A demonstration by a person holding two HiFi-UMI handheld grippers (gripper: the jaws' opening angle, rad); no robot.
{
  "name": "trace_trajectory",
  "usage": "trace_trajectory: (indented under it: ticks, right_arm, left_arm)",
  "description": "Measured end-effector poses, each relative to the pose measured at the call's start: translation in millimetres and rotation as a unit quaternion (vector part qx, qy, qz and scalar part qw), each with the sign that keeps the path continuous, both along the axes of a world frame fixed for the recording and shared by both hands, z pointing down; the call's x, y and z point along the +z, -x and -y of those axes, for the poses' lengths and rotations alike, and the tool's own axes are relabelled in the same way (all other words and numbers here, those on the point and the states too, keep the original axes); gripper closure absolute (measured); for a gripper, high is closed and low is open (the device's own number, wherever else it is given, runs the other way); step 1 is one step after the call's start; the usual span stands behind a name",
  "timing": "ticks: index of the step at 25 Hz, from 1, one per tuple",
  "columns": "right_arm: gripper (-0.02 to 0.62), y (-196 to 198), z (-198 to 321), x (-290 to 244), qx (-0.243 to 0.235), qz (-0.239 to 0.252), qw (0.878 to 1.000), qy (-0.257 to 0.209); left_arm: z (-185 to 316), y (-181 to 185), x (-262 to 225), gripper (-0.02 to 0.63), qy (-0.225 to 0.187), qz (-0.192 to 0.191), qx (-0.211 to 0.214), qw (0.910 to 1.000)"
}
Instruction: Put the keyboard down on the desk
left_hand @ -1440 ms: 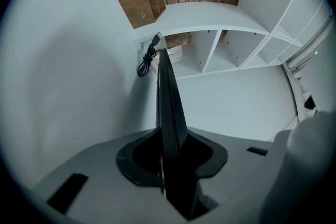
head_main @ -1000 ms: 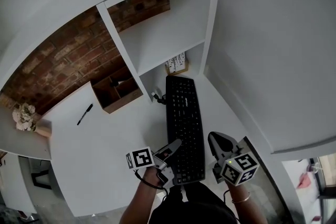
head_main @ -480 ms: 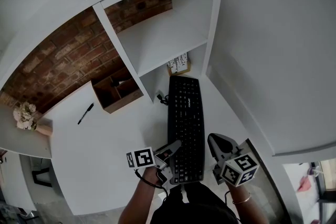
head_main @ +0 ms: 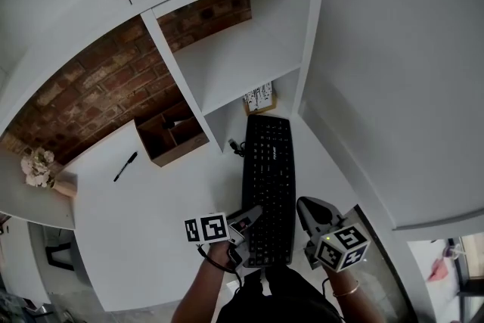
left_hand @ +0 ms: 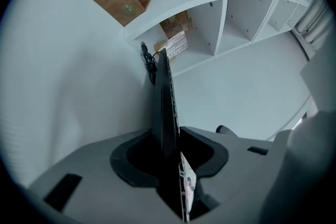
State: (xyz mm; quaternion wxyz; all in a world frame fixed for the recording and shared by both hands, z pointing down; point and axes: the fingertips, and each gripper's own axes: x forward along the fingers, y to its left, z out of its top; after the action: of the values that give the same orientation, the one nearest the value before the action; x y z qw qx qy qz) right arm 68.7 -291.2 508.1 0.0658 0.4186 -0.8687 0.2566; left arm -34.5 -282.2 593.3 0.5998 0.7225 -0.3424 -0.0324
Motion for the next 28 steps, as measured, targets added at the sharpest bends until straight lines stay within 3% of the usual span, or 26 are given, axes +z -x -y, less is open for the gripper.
trace_trajectory:
  ticks: [18,28]
  right_arm:
    - [0.591,5,-4,-5,0.001,0.005,1.000,-0.008]
    - [0.591,16,-15,-8,0.002,0.014,1.000,-0.010]
  left_arm:
    - [-5,10,11,0.425,0.022,0.080,0.003,0.9966]
    - [-14,38,-1,0.419,-0.008,0.127,-0.008,0.9918]
